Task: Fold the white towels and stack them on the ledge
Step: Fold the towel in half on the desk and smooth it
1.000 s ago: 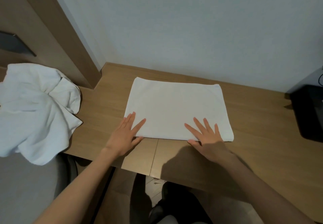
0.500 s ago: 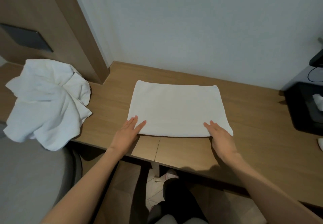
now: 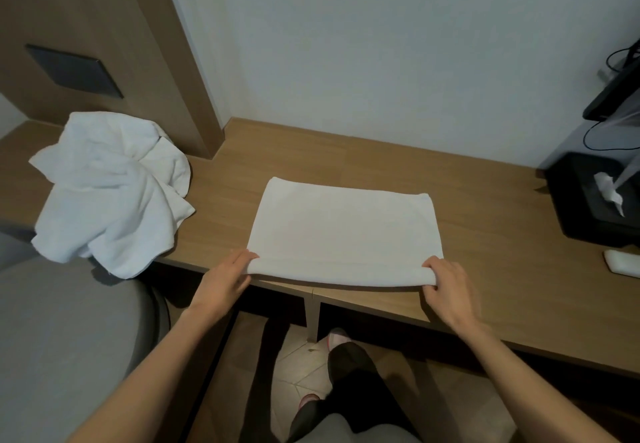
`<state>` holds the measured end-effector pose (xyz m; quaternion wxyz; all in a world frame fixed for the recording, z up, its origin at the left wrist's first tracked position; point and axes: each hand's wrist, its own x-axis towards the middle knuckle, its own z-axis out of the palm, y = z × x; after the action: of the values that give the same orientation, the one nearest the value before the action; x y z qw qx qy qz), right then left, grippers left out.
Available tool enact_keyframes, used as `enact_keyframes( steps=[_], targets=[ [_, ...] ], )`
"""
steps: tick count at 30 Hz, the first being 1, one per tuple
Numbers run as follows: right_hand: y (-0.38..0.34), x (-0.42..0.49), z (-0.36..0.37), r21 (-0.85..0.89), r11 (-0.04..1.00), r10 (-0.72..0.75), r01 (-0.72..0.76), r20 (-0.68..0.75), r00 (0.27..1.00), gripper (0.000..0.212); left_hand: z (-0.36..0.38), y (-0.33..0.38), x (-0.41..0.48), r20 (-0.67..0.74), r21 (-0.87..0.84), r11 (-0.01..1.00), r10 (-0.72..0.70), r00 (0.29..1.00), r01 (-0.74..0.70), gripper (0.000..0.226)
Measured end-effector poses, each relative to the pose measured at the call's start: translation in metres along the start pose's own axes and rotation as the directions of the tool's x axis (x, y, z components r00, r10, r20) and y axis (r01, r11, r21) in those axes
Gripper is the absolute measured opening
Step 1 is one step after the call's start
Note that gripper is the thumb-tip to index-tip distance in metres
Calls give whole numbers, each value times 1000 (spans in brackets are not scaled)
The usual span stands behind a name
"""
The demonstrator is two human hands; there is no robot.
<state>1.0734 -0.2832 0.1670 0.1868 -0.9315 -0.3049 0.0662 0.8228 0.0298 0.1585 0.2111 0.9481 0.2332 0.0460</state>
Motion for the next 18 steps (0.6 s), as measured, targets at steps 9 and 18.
enact_keyframes(
  steps=[9,18],
  targets=[
    [5,11,-3,135,961,217,-242,176,960,25,-9,-10,17,179,-254,958,-90,980,134,42],
    [-16,76,-21,244,897,328,-370,198,924,39,-9,18,78,68,-542,734,-447,892,409,37]
  ],
)
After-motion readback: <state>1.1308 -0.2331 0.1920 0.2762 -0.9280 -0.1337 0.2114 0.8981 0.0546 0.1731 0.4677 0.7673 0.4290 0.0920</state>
